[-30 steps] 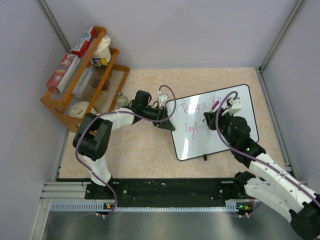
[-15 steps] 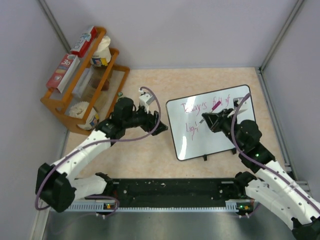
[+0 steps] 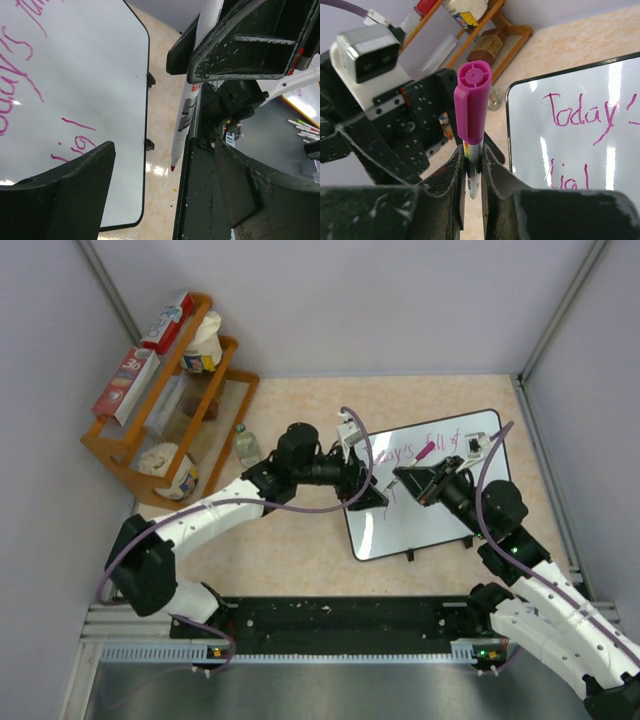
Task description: Write a sentence on the whiteboard
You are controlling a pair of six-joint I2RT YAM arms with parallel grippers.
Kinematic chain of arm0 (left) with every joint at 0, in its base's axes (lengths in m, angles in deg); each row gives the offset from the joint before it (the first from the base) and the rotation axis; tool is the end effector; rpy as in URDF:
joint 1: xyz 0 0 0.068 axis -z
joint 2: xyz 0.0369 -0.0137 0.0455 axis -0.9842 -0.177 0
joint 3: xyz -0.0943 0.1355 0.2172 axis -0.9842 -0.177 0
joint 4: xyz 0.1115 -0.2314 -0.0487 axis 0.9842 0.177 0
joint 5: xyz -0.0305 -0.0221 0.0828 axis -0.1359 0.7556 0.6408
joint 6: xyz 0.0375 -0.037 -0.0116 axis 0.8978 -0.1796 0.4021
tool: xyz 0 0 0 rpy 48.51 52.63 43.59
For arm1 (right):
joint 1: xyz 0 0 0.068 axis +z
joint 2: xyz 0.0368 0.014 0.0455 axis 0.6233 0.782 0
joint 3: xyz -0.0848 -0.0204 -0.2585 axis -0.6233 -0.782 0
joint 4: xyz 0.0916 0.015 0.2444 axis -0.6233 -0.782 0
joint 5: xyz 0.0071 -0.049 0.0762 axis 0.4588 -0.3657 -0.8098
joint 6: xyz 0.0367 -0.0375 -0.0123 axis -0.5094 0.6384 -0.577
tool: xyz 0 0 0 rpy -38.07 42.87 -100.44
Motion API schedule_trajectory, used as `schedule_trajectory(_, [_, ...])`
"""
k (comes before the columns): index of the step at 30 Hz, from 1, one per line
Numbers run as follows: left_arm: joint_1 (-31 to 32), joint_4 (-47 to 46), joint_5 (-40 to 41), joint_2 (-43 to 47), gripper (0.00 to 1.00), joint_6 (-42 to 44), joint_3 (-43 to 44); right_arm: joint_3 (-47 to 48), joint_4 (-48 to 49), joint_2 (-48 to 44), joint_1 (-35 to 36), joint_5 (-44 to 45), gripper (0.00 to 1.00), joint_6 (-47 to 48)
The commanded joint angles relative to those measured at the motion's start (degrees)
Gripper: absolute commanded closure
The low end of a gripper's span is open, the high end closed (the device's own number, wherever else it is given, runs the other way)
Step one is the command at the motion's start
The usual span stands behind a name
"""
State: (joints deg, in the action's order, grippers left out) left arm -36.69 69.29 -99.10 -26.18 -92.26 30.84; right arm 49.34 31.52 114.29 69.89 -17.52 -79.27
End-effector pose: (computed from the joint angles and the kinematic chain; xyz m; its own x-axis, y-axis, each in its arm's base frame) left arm 0.2247 -0.2423 0.3209 -0.4593 0.1281 -0.8790 0.8837 0.1666 -0.4375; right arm 0.1373 0.0887 0.3205 -0.3545 0.5023 -0.7887 -0.5110 0.6023 0.6132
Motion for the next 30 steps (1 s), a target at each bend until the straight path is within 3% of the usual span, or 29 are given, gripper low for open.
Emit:
schedule_trajectory(1, [2.15, -8.76, -4.84, -3.53, 0.2, -2.78, 2.31, -0.12, 3.71, -1.2, -0.57, -0.77, 1.0, -1.38])
schedule_trajectory(5, [2.42, -15.52, -5.89, -4.95, 0.53, -5.76, 1.09, 0.14, 3.8, -0.77, -0.48, -1.91, 1.0, -1.64])
schedule_trajectory(6, [2.5, -17.1, -6.16, -5.12, 0.8, -6.64, 1.0, 0.32, 3.45, -0.77, -0.48, -2.18, 1.0, -1.64])
schedule_trajectory(8, [2.5, -17.29, -5.81, -4.6, 1.0, -6.82, 0.91, 1.02, 1.61, -0.15, -0.48, -3.4, 1.0, -0.33])
schedule_trajectory(11, [2.24, -14.05, -3.8, -2.23, 1.0, -4.81, 0.56, 4.35, -4.52, 0.73, -0.66, -3.94, 0.94, 4.15])
schedule_trajectory(14, [1.71, -8.34, -2.03, 0.41, 1.0, -1.91, 0.64, 7.69, -9.27, 0.9, -2.15, -7.79, 0.39, 8.72])
schedule_trajectory(15, [1.54, -6.85, -1.94, 0.94, 1.0, -0.95, 0.47, 9.79, -10.52, 0.99, -2.76, -8.67, 0.11, 10.38])
schedule_trajectory(16, [1.36, -5.53, -2.03, 2.07, 1.0, -0.33, 0.47, 10.68, -11.49, 1.34, -4.59, -11.99, 0.01, 11.01])
schedule_trajectory(20, [1.01, 2.03, -2.46, 4.98, 1.0, 3.19, 0.91, 13.5, -11.94, 2.83, -12.07, -24.74, 0.01, 10.67])
schedule_trajectory(23, [0.83, 3.19, -5.18, 7.26, 1.0, 4.16, 0.47, 13.5, -5.97, 4.76, -17.0, -39.06, 0.01, 7.6])
schedule_trajectory(25, [0.74, 4.77, -9.38, 8.32, 1.0, 5.13, 0.73, 12.45, 4.29, 5.91, -17.71, -49.05, 0.01, 2.86])
schedule_trajectory(28, [0.74, 5.12, -15.28, 8.41, 1.0, 6.01, 1.34, 11.4, 14.99, 8.98, -17.71, -56.64, 0.02, -4.87])
schedule_trajectory(30, [0.83, 5.04, -16.09, 8.06, 1.0, 5.92, 1.61, 11.13, 16.54, 9.87, -17.62, -56.93, 0.06, -7.43])
